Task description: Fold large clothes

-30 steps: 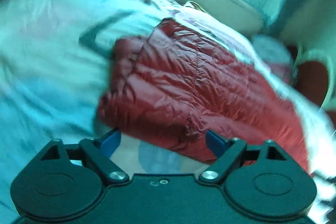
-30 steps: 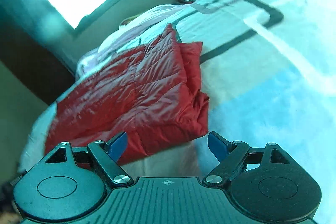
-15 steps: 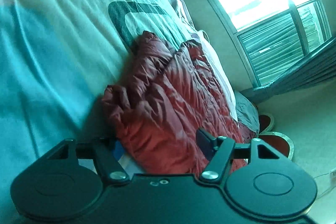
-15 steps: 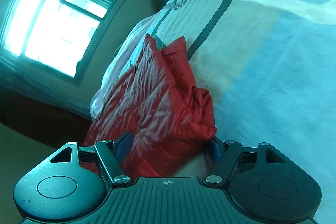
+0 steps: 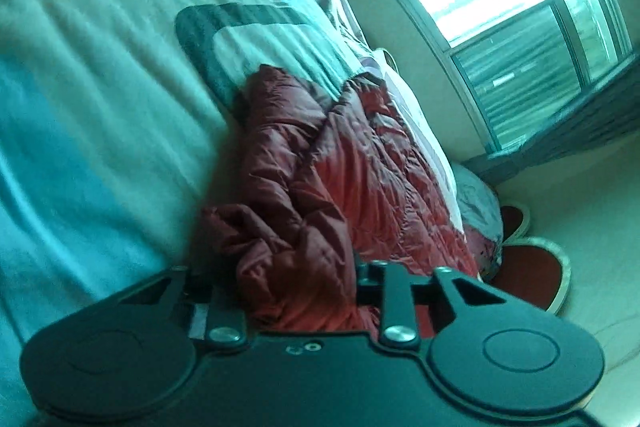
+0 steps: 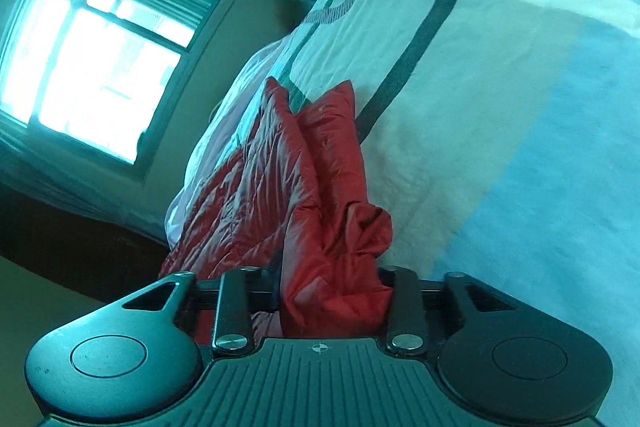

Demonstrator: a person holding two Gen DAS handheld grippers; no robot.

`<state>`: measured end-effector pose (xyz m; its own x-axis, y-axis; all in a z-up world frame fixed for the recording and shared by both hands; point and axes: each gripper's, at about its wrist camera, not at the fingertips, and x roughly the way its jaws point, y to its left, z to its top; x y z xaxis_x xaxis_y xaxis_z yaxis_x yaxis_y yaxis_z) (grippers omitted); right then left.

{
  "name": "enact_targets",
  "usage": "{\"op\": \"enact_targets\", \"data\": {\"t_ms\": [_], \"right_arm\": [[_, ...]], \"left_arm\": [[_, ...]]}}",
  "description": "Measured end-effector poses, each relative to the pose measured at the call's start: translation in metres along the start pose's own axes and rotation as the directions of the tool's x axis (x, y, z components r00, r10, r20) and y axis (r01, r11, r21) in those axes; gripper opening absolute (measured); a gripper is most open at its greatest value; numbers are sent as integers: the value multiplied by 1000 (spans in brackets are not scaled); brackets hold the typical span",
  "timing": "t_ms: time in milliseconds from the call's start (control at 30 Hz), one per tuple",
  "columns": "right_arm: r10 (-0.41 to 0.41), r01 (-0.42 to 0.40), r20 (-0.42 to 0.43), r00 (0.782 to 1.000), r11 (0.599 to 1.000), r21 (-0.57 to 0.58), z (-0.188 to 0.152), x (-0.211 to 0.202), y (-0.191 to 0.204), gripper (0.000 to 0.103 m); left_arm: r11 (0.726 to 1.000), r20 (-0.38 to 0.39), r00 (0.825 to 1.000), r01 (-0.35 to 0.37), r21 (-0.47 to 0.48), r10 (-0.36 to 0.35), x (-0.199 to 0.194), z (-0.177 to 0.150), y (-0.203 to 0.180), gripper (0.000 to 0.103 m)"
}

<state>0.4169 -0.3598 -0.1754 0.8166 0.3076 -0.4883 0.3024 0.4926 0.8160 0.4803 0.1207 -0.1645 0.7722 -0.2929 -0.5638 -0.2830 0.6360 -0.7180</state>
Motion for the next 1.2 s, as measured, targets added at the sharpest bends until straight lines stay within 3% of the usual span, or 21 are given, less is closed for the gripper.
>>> {"op": "enact_targets", "data": {"t_ms": [100,367,967,1200], "right_arm": [[-6,6,0,1000,998,-57,-1,-7,9,17],[-11,9,-23,1000,994,-112,1,-23,15,16],[-39,27,-78,996,988,-155,-50,-159,-34,16],[-39,25,-86,996,987,-159,-63,-191,-49,16]], "left_arm": [[999,9,1000,1,40,-1,-8,-1,-9,18],[998,11,1000,11,63,-12,-39,-10,-19,17],[999,-15,1000,-16,37,16,-153,-103,20,17],[999,-16,1000,-24,48,24,-183,-126,29,17]]}}
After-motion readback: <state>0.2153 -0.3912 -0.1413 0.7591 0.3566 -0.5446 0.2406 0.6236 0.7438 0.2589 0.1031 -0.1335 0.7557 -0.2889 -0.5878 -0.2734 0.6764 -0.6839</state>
